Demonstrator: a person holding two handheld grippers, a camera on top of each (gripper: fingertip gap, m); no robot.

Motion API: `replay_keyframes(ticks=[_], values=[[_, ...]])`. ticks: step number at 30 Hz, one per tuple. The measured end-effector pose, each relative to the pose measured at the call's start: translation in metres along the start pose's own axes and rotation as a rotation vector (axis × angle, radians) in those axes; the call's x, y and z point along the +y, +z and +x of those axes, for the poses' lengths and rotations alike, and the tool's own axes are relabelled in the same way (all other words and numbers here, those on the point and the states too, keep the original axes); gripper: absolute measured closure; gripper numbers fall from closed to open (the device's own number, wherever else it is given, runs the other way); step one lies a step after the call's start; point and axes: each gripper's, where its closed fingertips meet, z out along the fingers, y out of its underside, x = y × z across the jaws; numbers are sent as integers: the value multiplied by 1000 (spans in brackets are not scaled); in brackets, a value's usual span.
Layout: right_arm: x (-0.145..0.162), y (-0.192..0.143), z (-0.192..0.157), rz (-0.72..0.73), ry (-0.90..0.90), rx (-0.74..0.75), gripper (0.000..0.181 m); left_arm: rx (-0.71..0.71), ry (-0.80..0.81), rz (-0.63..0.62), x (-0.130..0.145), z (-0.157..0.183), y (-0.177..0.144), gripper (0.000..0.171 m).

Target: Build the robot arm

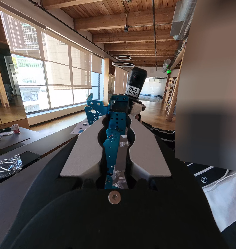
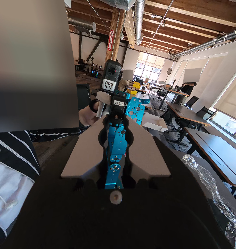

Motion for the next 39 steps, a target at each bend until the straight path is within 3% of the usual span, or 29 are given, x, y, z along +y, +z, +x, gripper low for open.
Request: replay_keyframes(ticks=[8,25,39], values=[[0,-1,-4,-30,-77,7,162,34,7,12,1,2,0,148],[1,-7,14,97,220,-26,163,-109,-106,-12,-4,-12,10,148],[-8,-9,16,176,255,30,160,-14,-254,72,-6,-17,9,148]])
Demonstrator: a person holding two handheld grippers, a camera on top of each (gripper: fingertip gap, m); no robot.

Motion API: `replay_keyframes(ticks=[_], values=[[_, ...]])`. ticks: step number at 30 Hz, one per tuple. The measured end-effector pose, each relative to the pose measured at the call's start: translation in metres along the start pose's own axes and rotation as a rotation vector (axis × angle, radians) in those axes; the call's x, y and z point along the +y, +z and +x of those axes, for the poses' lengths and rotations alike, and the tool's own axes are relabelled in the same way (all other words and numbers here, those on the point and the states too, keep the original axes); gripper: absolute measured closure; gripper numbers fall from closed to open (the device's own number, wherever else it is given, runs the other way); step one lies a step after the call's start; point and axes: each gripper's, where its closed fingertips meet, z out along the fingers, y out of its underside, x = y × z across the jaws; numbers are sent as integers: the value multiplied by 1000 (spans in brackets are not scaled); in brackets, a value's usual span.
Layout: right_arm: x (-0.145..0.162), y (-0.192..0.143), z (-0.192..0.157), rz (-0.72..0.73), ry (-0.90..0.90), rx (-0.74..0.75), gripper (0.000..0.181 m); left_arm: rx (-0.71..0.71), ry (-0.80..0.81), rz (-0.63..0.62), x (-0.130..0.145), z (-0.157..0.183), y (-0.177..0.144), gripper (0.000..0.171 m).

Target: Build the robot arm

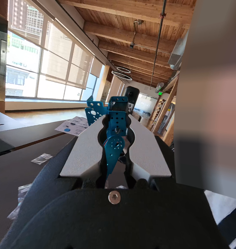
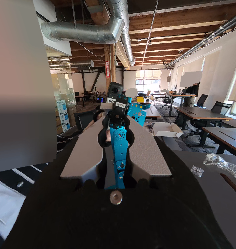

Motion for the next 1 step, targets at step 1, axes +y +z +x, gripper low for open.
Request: replay_keyframes(ticks=[1], values=[[0,0,0,8,-13,21,160,15,-17,8,-1,0,0,148]])
